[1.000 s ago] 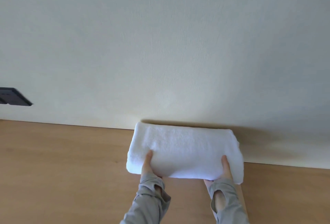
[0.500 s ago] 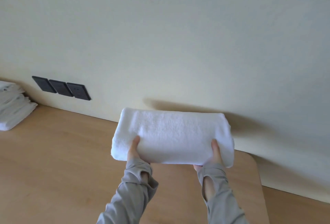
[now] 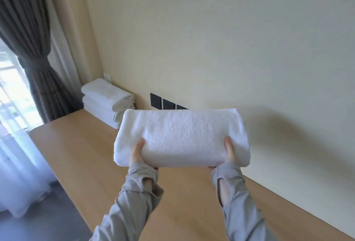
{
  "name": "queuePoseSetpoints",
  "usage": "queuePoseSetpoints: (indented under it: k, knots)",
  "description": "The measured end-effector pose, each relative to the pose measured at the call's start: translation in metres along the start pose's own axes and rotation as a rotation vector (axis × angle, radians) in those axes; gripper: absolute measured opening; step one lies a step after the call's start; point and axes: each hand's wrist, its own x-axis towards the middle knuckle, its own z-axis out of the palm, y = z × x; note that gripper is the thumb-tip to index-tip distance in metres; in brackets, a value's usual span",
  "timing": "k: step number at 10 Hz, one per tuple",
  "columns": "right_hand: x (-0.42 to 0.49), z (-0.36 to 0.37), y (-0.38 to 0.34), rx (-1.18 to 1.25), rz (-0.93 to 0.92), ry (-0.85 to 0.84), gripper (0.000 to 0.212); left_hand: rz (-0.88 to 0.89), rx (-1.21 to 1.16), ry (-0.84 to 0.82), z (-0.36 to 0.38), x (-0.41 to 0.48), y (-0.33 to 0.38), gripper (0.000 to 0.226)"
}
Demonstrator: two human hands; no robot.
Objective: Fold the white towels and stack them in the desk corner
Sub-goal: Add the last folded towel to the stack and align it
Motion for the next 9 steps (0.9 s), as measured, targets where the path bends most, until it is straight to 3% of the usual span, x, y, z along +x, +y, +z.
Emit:
queuePoseSetpoints:
  k: [1, 3, 4, 5, 6, 7, 9]
  knots:
    - [-0.019, 0.060, 0.048, -0.026, 0.017, -0.040, 0.029, 0.057, -0.057, -0.028, -0.026, 0.009, 0.073, 0.051]
    - [-0.060, 0.173, 0.153, -0.083, 0.122, -0.143, 0.051, 0.153, -0.123, -0.052, -0.076, 0.036, 0.217, 0.061]
    - [-0.079, 0.223, 0.201, -0.113, 0.178, -0.192, 0.057, 0.237, -0.169, -0.015, -0.099, 0.047, 0.282, 0.055]
    - [-0.095, 0.266, 0.242, -0.134, 0.223, -0.252, 0.052, 0.267, -0.196, 0.013, -0.120, 0.061, 0.336, 0.058]
    - [-0.107, 0.304, 0.270, -0.184, 0.259, -0.370, 0.047, 0.298, -0.255, 0.002, -0.139, 0.070, 0.376, 0.059]
    - [-0.115, 0.337, 0.298, -0.236, 0.290, -0.413, 0.063, 0.315, -0.285, 0.019, -0.153, 0.082, 0.416, 0.051]
    - [-0.110, 0.403, 0.351, -0.279, 0.327, -0.450, 0.064, 0.429, -0.295, 0.007, -0.160, 0.119, 0.481, 0.032]
